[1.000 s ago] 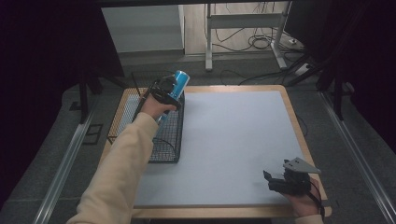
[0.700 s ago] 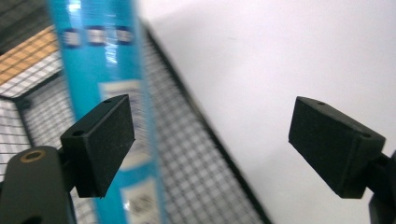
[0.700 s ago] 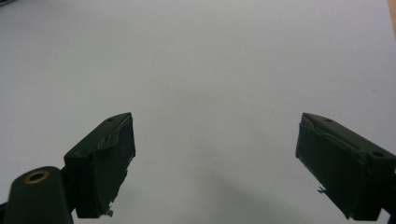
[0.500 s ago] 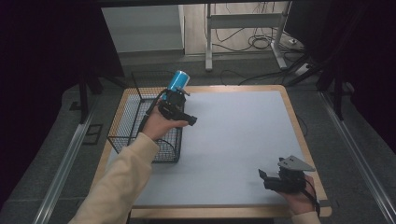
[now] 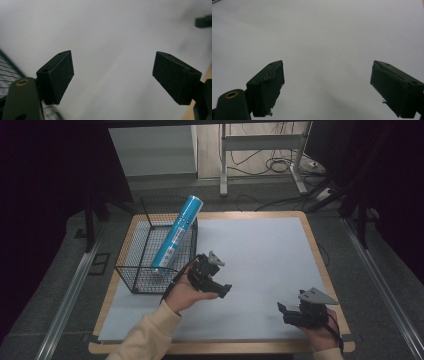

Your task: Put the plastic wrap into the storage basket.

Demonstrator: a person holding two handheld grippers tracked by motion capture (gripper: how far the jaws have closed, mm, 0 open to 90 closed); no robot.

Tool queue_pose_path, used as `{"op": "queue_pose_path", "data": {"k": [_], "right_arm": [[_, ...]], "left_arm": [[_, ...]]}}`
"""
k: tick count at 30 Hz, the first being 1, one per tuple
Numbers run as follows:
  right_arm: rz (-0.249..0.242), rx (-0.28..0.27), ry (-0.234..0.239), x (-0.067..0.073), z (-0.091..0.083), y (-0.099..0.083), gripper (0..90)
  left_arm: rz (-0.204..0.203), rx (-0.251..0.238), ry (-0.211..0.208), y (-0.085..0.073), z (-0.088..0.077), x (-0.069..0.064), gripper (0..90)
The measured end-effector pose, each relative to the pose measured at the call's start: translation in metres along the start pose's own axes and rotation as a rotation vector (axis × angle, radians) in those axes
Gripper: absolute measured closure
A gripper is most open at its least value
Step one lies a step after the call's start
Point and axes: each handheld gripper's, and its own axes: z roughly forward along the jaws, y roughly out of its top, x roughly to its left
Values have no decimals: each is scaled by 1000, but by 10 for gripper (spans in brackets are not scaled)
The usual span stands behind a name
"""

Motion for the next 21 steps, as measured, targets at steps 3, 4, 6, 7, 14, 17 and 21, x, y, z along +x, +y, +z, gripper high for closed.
{"op": "queue_pose_path", "data": {"k": [3,4,6,7,14,17,21], "right_arm": [[-2,-1,-2,0,0,0,123],[-1,0,-3,0,0,0,123],[-2,0,-4,0,1,0,123],[2,1,-3,0,1,0,123],[-2,0,-7,0,1,1,123],[-3,0,-6,1,0,0,122],[-2,-3,-11,0,-2,-1,123]], "left_arm": [[2,-2,-27,-12,5,-10,170],[3,0,-34,-16,6,-12,171],[0,3,-42,-22,10,-15,171],[1,10,-47,-25,12,-15,170],[-18,7,-48,-31,15,-13,171],[-22,11,-52,-32,19,-13,171],[-21,58,-69,-36,29,-12,164]]}}
